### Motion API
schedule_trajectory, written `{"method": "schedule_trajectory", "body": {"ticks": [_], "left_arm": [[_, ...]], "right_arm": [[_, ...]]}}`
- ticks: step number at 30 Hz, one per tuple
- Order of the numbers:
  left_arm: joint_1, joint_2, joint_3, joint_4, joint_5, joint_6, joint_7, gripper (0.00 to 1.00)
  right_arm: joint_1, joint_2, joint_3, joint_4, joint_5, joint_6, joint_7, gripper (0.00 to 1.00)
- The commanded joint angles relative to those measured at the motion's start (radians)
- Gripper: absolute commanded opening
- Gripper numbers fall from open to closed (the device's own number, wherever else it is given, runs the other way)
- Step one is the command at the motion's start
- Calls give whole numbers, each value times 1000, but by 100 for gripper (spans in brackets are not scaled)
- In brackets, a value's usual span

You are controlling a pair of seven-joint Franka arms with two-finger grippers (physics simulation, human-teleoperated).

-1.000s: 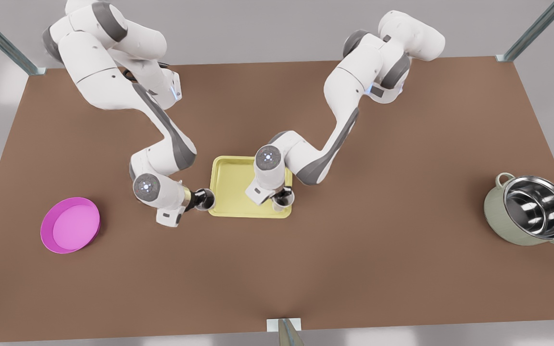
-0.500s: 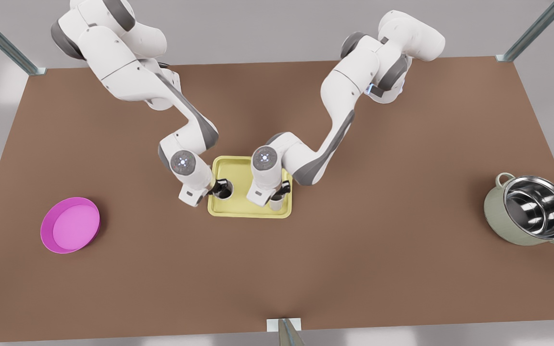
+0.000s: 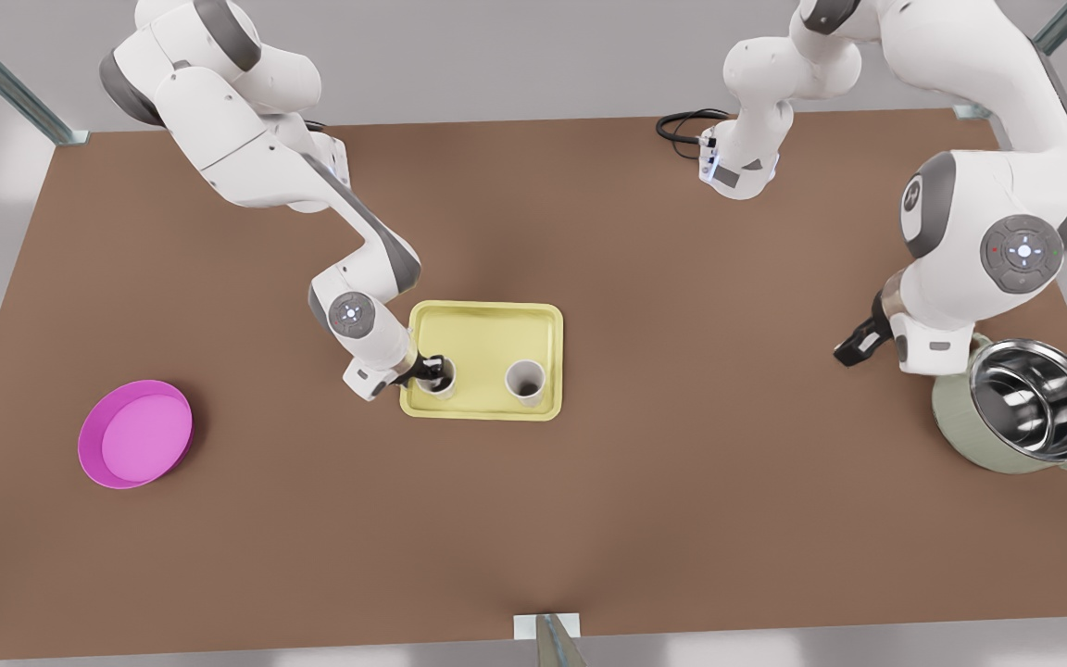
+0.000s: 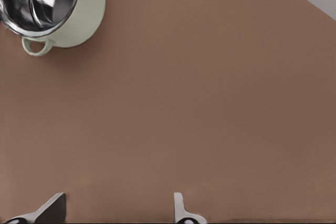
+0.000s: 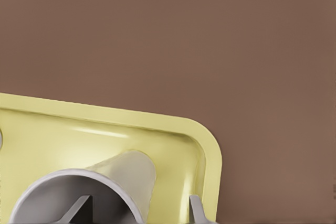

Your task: Use both arms to respectively pick up the white IKEA cups from the middle-left and middle-right positions, then place the white IKEA cups onto the middle-middle tray, ensuring that the cups remain upright and do not tip over

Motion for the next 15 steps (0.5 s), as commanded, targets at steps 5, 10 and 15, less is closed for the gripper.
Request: {"method": "schedule_trajectory", "body": {"ticks": [5,10,15], "left_arm": [[8,-54,1,-118,-16,13,727,100],[8,-52,-5,-124,-21,5,735,100],[17,-48,-5,-124,-22,-24,736,100]], "right_arm": [[-10,-5,1,0,25,14,92,100],[-32,-60,5,3,24,-44,84,100],[-217,-189,1,98,85,-399,-380,100]]}}
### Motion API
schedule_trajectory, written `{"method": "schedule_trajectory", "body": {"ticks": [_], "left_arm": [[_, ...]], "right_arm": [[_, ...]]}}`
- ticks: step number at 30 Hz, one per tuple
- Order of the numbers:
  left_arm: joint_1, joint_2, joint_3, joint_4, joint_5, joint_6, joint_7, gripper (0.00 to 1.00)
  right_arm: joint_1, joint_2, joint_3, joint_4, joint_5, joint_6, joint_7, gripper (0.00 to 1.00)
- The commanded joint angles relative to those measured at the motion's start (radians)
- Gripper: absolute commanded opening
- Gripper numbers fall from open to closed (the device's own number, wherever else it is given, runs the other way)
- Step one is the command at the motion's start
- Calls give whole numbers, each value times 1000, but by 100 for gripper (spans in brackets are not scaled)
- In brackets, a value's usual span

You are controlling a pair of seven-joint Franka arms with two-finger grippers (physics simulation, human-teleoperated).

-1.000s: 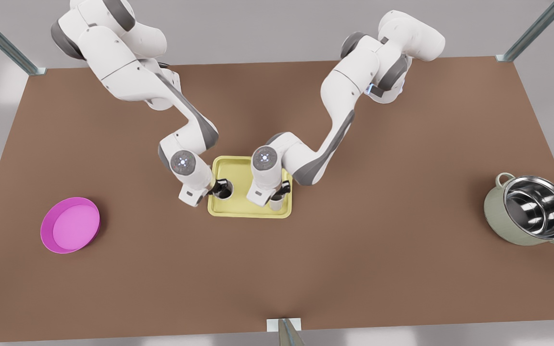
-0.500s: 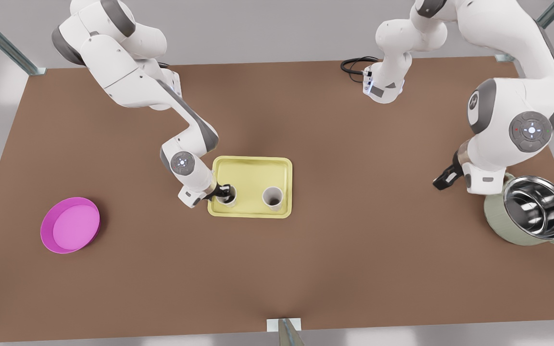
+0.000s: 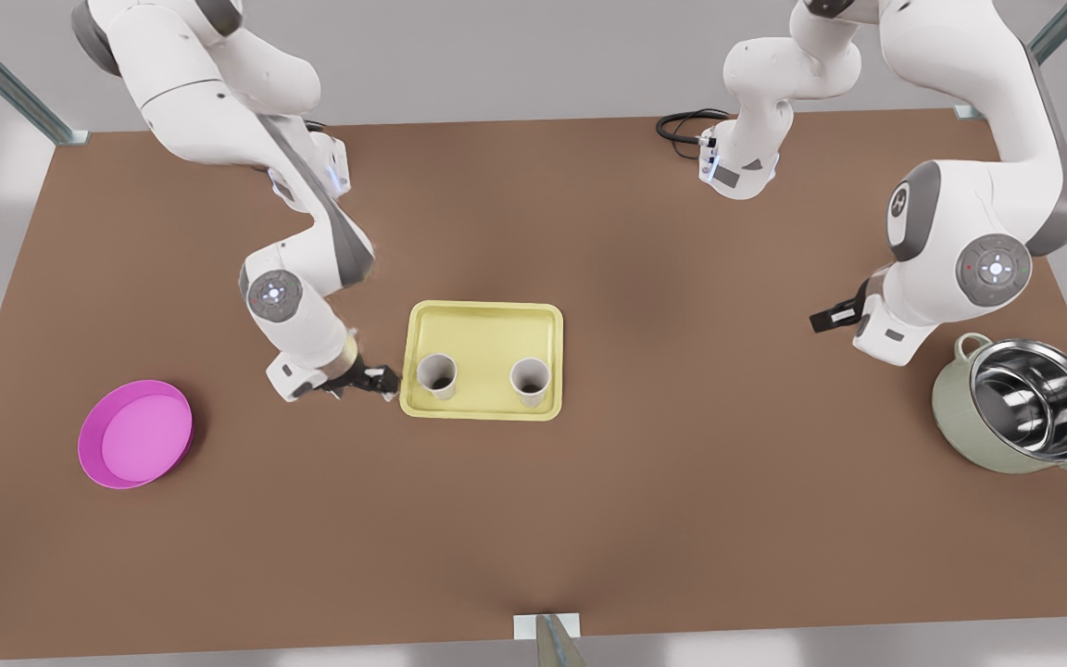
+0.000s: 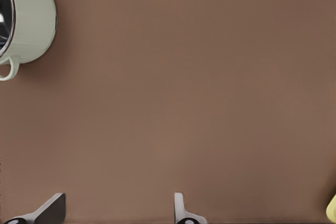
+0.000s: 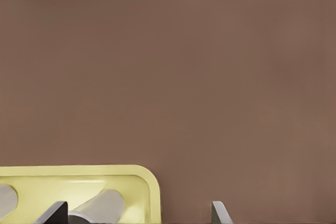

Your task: Use both arms to respectively pick up the white IKEA cups from the middle-left and middle-right positions, then place the white IKEA cups onto the middle-middle tray, ensuring that the cups remain upright and do not tip over

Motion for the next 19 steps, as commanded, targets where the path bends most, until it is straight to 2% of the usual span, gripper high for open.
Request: {"method": "schedule_trajectory", "body": {"ticks": [1,4,5,7,10,11,12,13,14,19], "left_arm": [[18,0,0,0,-31,-16,325,100],[29,0,-2,0,-38,-17,350,100],[27,0,-2,0,-38,-17,350,100],[24,0,-3,0,-38,-19,350,100],[24,0,-3,0,-38,-20,350,100],[23,0,-3,0,-38,-22,350,100],[21,0,-3,0,-38,-25,350,100],[21,0,-3,0,-38,-25,350,100],[21,0,-3,0,-38,-25,350,100],[20,0,-3,0,-38,-26,350,100]], "right_arm": [[-111,18,-4,30,34,-216,-492,100],[-258,82,-41,170,24,-316,-753,100],[-282,45,-43,188,24,-376,-779,100],[-274,2,-43,352,15,-635,-768,100],[-260,-8,-41,487,-71,-693,-762,100],[-257,-30,-37,527,-48,-776,-666,100],[-162,-57,-73,607,-48,-911,-589,100],[28,-133,-269,561,-45,-922,-584,100],[62,-191,-308,488,-23,-874,-582,100],[67,-225,-334,400,20,-815,-592,100]]}}
